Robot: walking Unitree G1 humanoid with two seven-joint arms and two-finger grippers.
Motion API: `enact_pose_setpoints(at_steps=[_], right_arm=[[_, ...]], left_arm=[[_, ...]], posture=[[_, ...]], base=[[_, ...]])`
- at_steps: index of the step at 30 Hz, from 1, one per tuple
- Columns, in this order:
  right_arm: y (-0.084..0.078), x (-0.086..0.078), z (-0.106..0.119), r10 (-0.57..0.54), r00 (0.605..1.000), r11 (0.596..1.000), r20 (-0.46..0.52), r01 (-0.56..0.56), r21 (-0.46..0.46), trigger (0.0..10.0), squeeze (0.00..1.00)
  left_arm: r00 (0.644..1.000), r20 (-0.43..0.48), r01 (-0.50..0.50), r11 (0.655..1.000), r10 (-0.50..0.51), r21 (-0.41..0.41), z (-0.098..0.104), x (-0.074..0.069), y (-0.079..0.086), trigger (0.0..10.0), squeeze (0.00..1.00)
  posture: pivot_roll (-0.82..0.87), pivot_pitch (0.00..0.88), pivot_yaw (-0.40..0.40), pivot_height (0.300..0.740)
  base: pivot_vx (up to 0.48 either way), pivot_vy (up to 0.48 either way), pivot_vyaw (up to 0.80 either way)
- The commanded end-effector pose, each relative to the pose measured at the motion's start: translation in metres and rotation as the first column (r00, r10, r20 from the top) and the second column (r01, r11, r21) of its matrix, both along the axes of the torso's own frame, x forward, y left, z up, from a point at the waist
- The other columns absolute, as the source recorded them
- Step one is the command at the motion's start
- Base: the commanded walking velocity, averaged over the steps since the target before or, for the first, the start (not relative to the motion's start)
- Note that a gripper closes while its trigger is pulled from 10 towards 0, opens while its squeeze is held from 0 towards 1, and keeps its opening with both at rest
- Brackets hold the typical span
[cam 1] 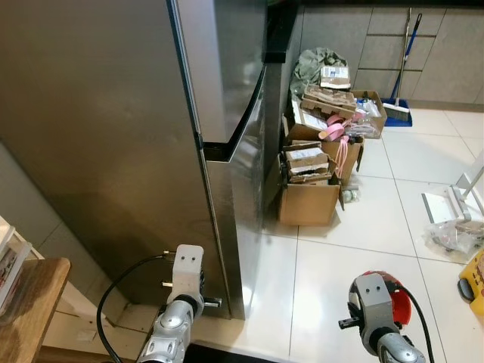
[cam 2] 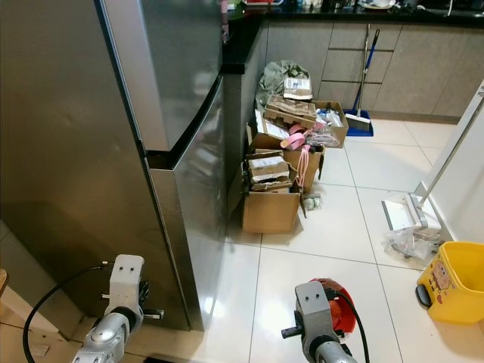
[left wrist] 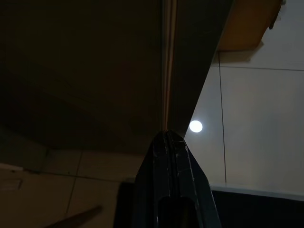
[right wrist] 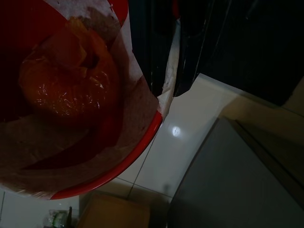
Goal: Restocking fridge
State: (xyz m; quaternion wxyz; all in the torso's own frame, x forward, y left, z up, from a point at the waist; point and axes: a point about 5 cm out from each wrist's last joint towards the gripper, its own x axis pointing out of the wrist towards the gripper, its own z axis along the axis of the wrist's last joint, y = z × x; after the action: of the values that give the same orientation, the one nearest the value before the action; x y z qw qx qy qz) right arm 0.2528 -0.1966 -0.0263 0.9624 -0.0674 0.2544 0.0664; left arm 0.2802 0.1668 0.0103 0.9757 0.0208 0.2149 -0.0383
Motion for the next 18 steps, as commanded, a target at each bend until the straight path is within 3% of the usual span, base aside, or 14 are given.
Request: enact_pose_setpoints(at_steps=[1,5,18], right_arm=[[-0.004,0.0,0.002,-0.006,1.0,1.0,0.014,0.006,-0.009,10.0,0.0],[-0.005,0.0,0.002,-0.008,1.0,1.0,0.015,0.009,-0.011,10.0,0.0],[-0.009,-0.003,0.001,-0.014,1.0,1.0,0.016,0.014,-0.016,10.0,0.0]], left_arm=[[1.0,-0.013,0.005,1.0,-0.004,0.027,-0.004,-0.003,-0.001,10.0,0.0],[1.0,-0.021,-0.016,0.999,0.017,0.048,-0.005,-0.001,0.001,10.0,0.0],[0.996,0.039,-0.081,0.989,0.077,0.126,0.002,0.011,0.004,10.0,0.0]], posture=[[0.0,0.081,0.005,0.74],[-0.01,0.083,0.008,0.74],[-0.03,0.078,0.016,0.74]], base=[[0.0,-0.48,0.0],[0.0,-0.48,0.0],[0.0,0.0,0.0]])
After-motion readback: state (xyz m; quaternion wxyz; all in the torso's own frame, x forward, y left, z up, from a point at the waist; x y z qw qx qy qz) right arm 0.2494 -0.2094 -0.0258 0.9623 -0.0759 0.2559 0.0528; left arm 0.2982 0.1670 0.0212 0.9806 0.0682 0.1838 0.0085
